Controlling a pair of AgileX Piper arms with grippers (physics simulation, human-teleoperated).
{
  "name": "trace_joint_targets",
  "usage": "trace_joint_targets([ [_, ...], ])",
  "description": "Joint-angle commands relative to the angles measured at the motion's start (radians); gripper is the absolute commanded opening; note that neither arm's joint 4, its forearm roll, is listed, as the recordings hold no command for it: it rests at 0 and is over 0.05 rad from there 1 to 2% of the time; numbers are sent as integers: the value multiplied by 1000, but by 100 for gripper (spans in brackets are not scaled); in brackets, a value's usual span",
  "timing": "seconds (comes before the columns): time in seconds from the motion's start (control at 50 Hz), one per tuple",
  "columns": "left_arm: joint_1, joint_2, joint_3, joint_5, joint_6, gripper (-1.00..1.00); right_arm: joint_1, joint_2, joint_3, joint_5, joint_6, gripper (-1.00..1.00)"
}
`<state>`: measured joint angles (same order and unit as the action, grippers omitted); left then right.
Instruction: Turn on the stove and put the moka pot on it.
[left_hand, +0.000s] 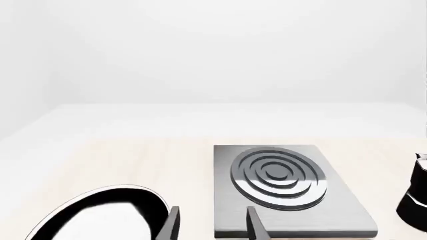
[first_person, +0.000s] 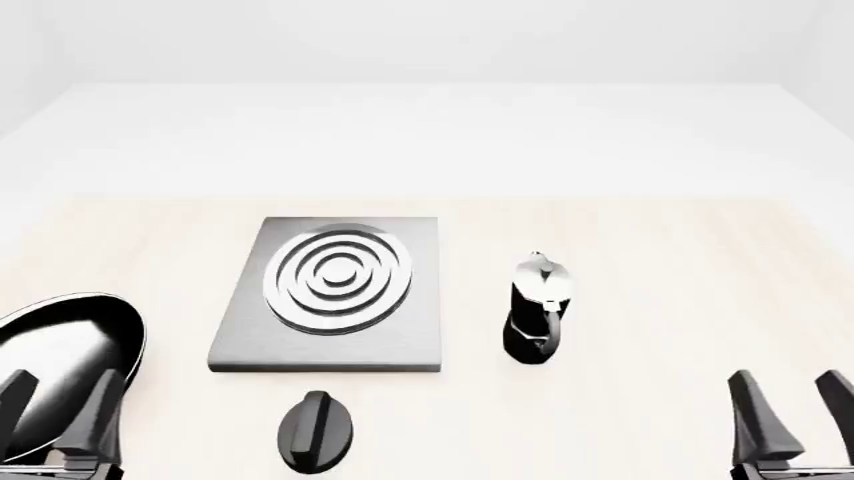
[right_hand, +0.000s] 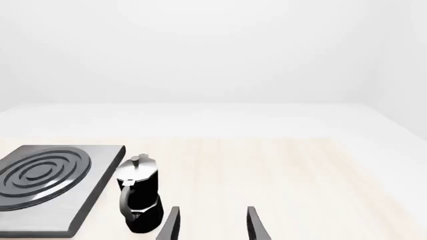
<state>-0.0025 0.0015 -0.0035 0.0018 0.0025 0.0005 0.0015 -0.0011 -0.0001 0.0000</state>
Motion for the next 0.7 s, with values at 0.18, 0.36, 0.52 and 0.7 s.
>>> trace_joint_targets([
  [0.18,-53,4,-42,47,81,100,4,0,-2,3,4,100],
  [0.36,-98,145,-113,31,151,100,14,0,-5,4,7,100],
  [0.52,-133,328,-223,38,105,100,30,1,-3,8,7,100],
  [0.7,-184,469,-354,101,43,100,42,1,-2,12,7,100],
])
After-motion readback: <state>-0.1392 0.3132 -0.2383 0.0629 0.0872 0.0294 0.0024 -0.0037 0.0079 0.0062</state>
